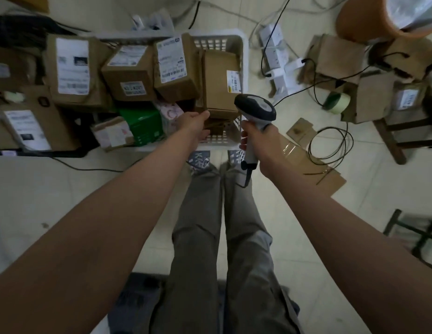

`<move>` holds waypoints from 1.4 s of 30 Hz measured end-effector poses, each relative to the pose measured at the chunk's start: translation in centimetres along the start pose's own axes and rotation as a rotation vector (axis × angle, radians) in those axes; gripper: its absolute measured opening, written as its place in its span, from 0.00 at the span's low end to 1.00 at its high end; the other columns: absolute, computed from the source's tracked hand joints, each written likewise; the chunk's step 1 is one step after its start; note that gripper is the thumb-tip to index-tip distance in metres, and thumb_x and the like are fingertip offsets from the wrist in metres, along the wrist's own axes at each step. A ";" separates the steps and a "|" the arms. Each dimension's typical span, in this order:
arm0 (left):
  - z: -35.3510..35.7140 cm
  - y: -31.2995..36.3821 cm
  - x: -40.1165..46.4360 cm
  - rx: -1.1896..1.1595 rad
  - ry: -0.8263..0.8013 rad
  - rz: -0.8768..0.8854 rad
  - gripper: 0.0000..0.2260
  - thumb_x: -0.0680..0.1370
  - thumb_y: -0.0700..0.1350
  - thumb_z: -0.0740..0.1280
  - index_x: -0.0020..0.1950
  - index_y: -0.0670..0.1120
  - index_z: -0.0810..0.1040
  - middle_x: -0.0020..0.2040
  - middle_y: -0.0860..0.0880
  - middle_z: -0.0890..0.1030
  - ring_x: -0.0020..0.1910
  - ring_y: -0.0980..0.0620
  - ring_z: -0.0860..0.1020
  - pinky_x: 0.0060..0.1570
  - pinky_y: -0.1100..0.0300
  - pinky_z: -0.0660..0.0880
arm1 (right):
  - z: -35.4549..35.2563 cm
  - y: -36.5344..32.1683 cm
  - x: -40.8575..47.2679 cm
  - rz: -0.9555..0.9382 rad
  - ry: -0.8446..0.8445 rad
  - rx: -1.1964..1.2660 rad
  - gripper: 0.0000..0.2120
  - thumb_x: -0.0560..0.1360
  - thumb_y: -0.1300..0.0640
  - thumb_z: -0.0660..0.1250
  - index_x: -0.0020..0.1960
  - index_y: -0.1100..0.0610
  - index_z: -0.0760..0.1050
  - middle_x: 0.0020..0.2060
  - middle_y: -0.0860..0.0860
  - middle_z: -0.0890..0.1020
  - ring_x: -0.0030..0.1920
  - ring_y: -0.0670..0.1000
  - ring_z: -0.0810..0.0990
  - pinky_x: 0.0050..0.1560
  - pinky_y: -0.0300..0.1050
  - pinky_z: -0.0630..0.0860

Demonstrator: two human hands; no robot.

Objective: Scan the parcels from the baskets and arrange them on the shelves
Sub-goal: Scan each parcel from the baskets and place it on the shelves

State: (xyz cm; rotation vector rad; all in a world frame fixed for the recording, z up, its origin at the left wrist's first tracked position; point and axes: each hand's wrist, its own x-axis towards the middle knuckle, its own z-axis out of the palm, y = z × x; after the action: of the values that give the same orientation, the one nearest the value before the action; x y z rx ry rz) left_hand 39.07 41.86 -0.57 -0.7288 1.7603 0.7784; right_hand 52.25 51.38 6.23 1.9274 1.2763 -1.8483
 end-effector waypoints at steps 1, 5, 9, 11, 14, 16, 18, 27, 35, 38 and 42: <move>0.8 0.0 1.0 -0.055 0.000 -0.042 0.21 0.80 0.47 0.71 0.71 0.43 0.73 0.64 0.42 0.77 0.43 0.50 0.81 0.36 0.63 0.82 | 0.0 0.5 1.1 0.001 -0.002 0.011 0.06 0.79 0.59 0.69 0.52 0.63 0.77 0.38 0.56 0.80 0.38 0.54 0.78 0.45 0.52 0.80; 3.4 0.4 4.3 -0.301 -0.020 -0.155 0.24 0.77 0.46 0.74 0.70 0.42 0.72 0.64 0.42 0.79 0.55 0.45 0.81 0.53 0.53 0.83 | -0.4 2.4 4.4 0.027 0.021 0.032 0.06 0.78 0.57 0.70 0.49 0.61 0.78 0.40 0.58 0.81 0.39 0.55 0.79 0.47 0.56 0.81; 5.2 0.9 5.6 -0.411 0.019 -0.148 0.22 0.78 0.42 0.73 0.70 0.41 0.73 0.64 0.41 0.78 0.59 0.43 0.80 0.52 0.54 0.83 | -1.6 3.9 5.9 0.054 0.026 0.061 0.07 0.78 0.58 0.70 0.51 0.62 0.79 0.36 0.54 0.82 0.34 0.51 0.79 0.43 0.50 0.81; 5.4 1.0 5.8 -0.434 0.040 -0.144 0.21 0.78 0.41 0.72 0.70 0.42 0.73 0.63 0.41 0.78 0.56 0.44 0.81 0.52 0.55 0.83 | -2.2 4.2 5.9 0.057 0.023 0.067 0.09 0.78 0.59 0.69 0.54 0.63 0.79 0.35 0.53 0.82 0.31 0.48 0.79 0.40 0.46 0.81; 4.9 0.5 5.3 -0.442 0.030 -0.128 0.19 0.79 0.41 0.72 0.68 0.41 0.74 0.60 0.41 0.79 0.51 0.45 0.82 0.51 0.54 0.83 | -3.0 4.3 5.3 0.052 0.015 0.054 0.12 0.78 0.59 0.69 0.58 0.65 0.78 0.38 0.54 0.82 0.30 0.46 0.80 0.38 0.43 0.81; 4.3 -0.2 4.2 -0.424 0.022 -0.112 0.13 0.79 0.41 0.71 0.63 0.41 0.75 0.58 0.41 0.80 0.50 0.46 0.83 0.51 0.55 0.83 | -3.5 4.0 4.2 0.036 0.001 0.029 0.12 0.78 0.59 0.69 0.58 0.65 0.78 0.38 0.54 0.82 0.31 0.45 0.80 0.41 0.45 0.81; 3.4 -1.1 2.5 -0.414 0.022 -0.084 0.10 0.81 0.41 0.69 0.61 0.42 0.75 0.58 0.43 0.80 0.50 0.47 0.82 0.52 0.57 0.83 | -3.8 3.3 2.7 0.019 -0.008 0.006 0.10 0.78 0.58 0.69 0.57 0.63 0.78 0.38 0.53 0.82 0.31 0.45 0.80 0.43 0.47 0.82; -4.8 -4.7 -10.3 -0.418 0.122 0.053 0.17 0.80 0.38 0.69 0.69 0.38 0.75 0.61 0.38 0.81 0.48 0.47 0.81 0.42 0.61 0.81 | -5.2 -2.3 -8.9 -0.117 -0.123 -0.086 0.10 0.78 0.57 0.70 0.55 0.63 0.80 0.38 0.54 0.82 0.34 0.50 0.79 0.43 0.51 0.80; -16.8 -5.1 -22.3 -0.469 0.150 0.259 0.15 0.80 0.41 0.69 0.66 0.39 0.78 0.54 0.42 0.81 0.43 0.51 0.81 0.50 0.56 0.81 | -2.6 -10.1 -22.5 -0.382 -0.309 -0.301 0.08 0.77 0.55 0.69 0.39 0.55 0.78 0.31 0.52 0.81 0.34 0.54 0.79 0.45 0.60 0.79; -22.1 -5.8 -27.0 -0.535 0.218 0.334 0.14 0.80 0.40 0.69 0.64 0.38 0.79 0.51 0.42 0.81 0.39 0.51 0.81 0.47 0.57 0.82 | 0.3 -12.3 -28.6 -0.490 -0.389 -0.377 0.10 0.77 0.56 0.68 0.37 0.54 0.77 0.30 0.54 0.80 0.34 0.55 0.78 0.43 0.57 0.78; -29.9 -8.9 -33.2 -0.658 0.330 0.426 0.14 0.79 0.42 0.70 0.64 0.41 0.81 0.53 0.43 0.83 0.43 0.51 0.82 0.45 0.60 0.82 | 5.4 -13.2 -36.8 -0.614 -0.533 -0.454 0.09 0.77 0.57 0.69 0.39 0.53 0.79 0.30 0.51 0.82 0.32 0.49 0.80 0.36 0.42 0.79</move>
State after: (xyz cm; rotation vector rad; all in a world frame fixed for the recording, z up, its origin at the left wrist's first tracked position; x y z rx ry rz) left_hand 38.74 16.59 37.33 -0.9609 1.9948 1.6513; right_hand 44.69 39.66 43.15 0.7845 1.9783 -1.8835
